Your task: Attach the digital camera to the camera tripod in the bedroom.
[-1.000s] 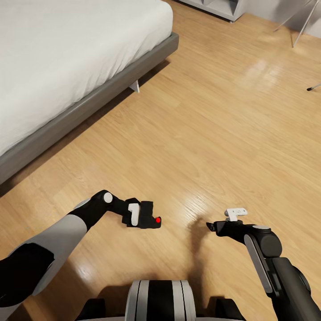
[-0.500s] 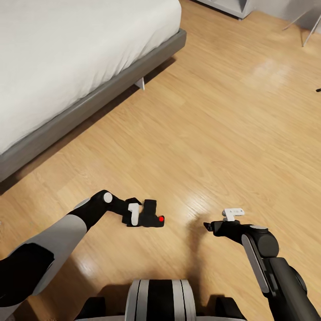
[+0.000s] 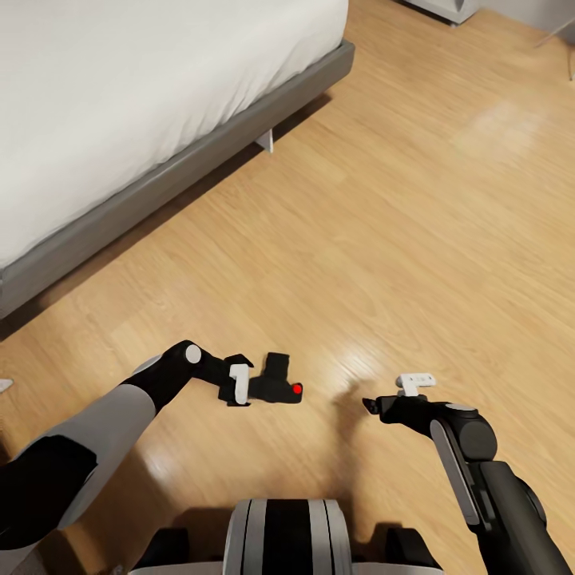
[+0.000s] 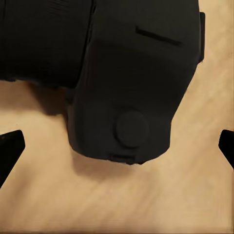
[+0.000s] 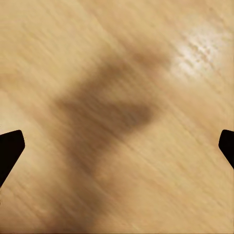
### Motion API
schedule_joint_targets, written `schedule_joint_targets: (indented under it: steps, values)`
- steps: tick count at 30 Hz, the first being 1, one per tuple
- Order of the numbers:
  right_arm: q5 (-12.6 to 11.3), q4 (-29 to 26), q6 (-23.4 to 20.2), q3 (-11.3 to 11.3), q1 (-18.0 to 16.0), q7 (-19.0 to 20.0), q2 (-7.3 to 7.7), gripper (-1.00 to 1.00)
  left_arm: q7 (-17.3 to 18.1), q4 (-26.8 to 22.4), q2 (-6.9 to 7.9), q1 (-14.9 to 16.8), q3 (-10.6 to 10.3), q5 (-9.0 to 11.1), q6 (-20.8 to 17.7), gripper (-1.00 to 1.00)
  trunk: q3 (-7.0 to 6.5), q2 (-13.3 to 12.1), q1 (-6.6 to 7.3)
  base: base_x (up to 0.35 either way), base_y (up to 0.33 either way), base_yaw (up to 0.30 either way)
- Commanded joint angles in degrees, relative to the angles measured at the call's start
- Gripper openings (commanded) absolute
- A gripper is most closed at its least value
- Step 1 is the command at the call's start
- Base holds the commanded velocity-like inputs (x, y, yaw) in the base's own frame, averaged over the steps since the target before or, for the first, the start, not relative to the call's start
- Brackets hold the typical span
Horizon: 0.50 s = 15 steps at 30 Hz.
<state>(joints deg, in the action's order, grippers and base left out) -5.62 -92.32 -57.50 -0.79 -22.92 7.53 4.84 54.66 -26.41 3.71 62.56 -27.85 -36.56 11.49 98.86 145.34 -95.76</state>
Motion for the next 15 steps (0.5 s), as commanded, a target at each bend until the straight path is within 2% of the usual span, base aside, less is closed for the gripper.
schedule_joint_targets:
  steps: [1, 15]
  values:
    - [-0.54, -0.05, -0.24, -0.05, -0.02, -0.32, 0.03, 1.00, -0.04, -0.07, 0.03, 0.02, -0.15, -0.36, 0.46, 1.00, 0.12, 0.01, 0.01, 0.000, 0.000, 0.099]
    - [-0.53, -0.05, -0.17, -0.01, -0.02, -0.32, 0.00, 1.00, 0.16, -0.32, 0.00, 0.58, -0.25, -0.39, 0.46, 1.00, 0.60, 0.01, 0.01, 0.000, 0.000, 0.039]
